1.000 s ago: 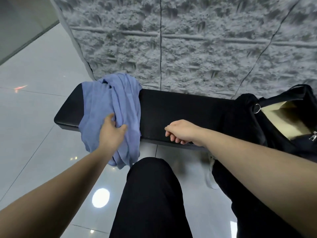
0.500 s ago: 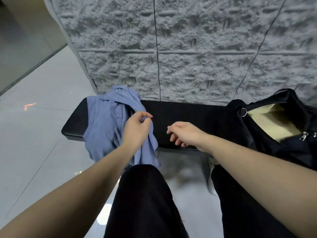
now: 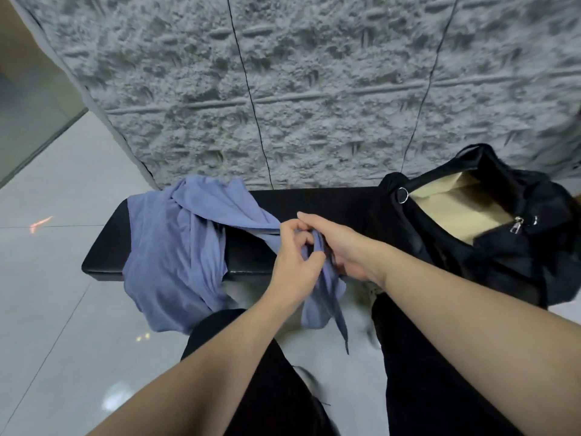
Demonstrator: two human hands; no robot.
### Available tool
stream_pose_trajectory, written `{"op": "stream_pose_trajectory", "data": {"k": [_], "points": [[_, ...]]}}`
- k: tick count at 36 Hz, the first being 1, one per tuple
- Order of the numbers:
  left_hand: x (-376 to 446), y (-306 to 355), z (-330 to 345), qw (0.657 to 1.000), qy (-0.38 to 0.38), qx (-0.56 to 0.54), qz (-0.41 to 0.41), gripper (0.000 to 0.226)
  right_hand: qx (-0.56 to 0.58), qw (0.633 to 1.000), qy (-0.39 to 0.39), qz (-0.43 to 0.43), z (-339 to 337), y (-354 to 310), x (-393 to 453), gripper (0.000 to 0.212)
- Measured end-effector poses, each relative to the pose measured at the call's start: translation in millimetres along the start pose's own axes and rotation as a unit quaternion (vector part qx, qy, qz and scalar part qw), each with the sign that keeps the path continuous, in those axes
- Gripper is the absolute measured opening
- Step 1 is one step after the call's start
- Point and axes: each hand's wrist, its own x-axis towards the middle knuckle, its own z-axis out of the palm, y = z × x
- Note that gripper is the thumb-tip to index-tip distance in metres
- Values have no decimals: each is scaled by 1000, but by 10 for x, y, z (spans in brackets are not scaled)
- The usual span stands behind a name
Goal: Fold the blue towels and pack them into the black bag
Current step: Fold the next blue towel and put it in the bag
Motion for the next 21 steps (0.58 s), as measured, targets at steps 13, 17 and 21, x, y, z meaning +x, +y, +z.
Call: {"op": "stream_pose_trajectory", "data": {"k": [13,17,21], "points": [[281,-325,-167,911,302,-152,-236,10,4,994,101,-35,-95,84,93,12],[308,-462,-218,866,218,-242,-379,19,56,990,132,-12,-98,51,228,24],[446,-542,-210,878,146,-262,-372,23,132,978,162,21,-112,6,387,42]]}}
